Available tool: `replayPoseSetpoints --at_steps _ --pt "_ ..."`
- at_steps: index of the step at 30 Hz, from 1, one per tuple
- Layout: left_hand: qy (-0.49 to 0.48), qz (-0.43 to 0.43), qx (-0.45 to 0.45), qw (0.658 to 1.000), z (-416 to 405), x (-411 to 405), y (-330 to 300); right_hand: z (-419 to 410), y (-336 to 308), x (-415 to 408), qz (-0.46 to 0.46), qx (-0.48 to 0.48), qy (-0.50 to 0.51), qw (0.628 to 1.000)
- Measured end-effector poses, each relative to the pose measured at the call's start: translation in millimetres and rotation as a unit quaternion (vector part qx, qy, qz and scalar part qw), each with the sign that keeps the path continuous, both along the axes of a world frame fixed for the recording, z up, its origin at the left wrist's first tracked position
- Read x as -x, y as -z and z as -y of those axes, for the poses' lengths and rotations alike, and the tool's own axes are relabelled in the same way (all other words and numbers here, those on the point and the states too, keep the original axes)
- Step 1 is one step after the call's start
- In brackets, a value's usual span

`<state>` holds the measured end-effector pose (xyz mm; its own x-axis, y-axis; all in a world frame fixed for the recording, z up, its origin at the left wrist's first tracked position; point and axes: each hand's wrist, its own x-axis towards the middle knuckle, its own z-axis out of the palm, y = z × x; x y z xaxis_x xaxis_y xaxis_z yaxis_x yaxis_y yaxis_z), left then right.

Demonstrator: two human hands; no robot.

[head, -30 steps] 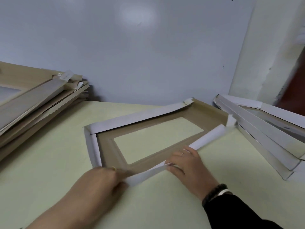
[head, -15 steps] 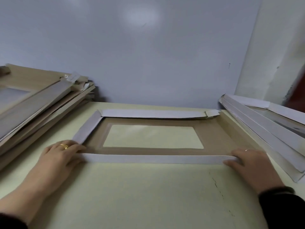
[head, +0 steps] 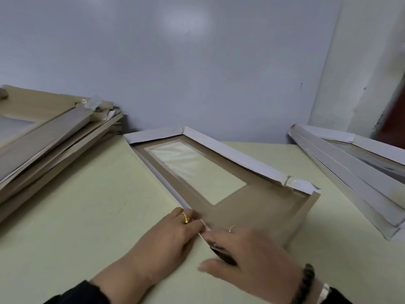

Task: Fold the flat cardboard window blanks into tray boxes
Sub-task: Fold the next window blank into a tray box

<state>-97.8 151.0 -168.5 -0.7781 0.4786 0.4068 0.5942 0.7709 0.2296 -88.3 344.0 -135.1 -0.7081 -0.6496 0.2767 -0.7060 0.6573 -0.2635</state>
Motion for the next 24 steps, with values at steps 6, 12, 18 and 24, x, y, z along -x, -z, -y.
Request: replayPoseSetpoints --at_steps 6,12,18,24 --pt "-0.052 0.040 -0.009 0.998 33.2 17.4 -3.4 -47.9 4.6 19.7 0.054 -0.060 0.000 0.997" --pt "-0.140 0.035 0.005 0.990 63.3 16.1 -11.8 -65.4 13.4 27.1 -0.006 -0.057 0.023 0.998" --pt "-0.092 0.002 -0.005 0.996 5.8 -23.0 -45.8 -20.3 32.9 7.5 -0.162 -0.105 0.069 0.979" --pt "-0.042 0.071 0.178 0.981 -35.7 -34.8 -12.8 -5.7 26.2 -4.4 -0.080 -0.121 0.091 0.985"
